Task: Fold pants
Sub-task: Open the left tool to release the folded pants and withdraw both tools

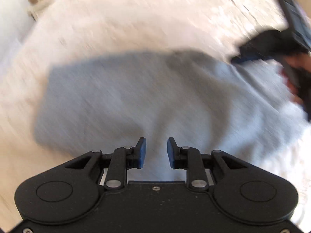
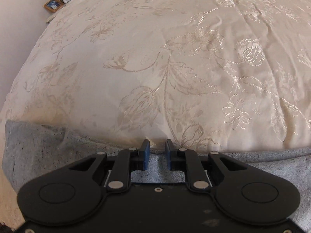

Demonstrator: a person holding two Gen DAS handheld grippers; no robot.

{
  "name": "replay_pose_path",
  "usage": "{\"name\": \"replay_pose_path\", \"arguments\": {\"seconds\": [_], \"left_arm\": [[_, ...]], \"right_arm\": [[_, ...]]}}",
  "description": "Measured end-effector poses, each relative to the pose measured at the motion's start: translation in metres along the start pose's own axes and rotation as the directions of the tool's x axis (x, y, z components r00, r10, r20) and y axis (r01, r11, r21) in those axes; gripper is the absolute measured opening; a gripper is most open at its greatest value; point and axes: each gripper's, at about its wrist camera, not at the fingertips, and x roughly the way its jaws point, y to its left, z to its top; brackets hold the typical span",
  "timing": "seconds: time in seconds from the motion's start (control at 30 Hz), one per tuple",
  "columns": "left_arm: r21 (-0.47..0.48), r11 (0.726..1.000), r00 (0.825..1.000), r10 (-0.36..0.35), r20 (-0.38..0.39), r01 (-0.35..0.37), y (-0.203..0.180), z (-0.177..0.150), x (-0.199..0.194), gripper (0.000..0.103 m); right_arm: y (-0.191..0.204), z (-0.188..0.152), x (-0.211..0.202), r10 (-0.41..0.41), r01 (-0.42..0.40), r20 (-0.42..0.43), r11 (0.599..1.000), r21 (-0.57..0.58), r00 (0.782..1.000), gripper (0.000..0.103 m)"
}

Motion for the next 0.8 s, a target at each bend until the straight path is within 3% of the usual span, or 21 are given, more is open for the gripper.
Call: {"name": "replay_pose_path", "arguments": {"seconds": [0.2,0.33,0.4,0.47,0.5,0.63,0.8], "left_arm": [[0.077,0.987,0.989,0.14,0.054,-0.144,0.041,0.043,0.038,0.034],[0.106,0.979,0.982,0.18,-0.062,-0.173,0.07,0.047,0.083,0.043],[0.067,0.989,0.982,0.143,-0.121,-0.135,0.082,0.049,0.092,0.043],[0.033,0.991,0.983,0.133,-0.123,-0.13,0.078,0.056,0.08,0.028],[0.039,0.993,0.987,0.119,-0.108,-0.115,0.072,0.057,0.071,0.026],[0.131,0.99,0.998,-0.045,-0.053,0.052,0.04,0.038,0.028,0.033],[0.212,0.966,0.988,-0.132,-0.084,0.147,0.01,-0.005,0.0,0.037]], "right_arm": [[-0.007,-0.036,-0.06,0.057,-0.059,0.067,0.997,0.039,0.996,0.025],[0.009,-0.084,-0.094,0.124,-0.125,0.053,0.992,0.023,0.991,0.027],[0.029,-0.111,-0.099,0.155,-0.155,0.022,0.988,-0.009,0.988,0.028],[0.048,-0.14,-0.104,0.176,-0.177,-0.018,0.983,-0.052,0.984,0.029],[0.059,-0.155,-0.106,0.183,-0.186,-0.043,0.98,-0.078,0.982,0.029],[0.091,-0.197,-0.105,0.215,-0.225,-0.101,0.969,-0.098,0.971,0.029],[0.117,-0.215,-0.101,0.203,-0.215,-0.091,0.966,-0.143,0.975,0.029]]}}
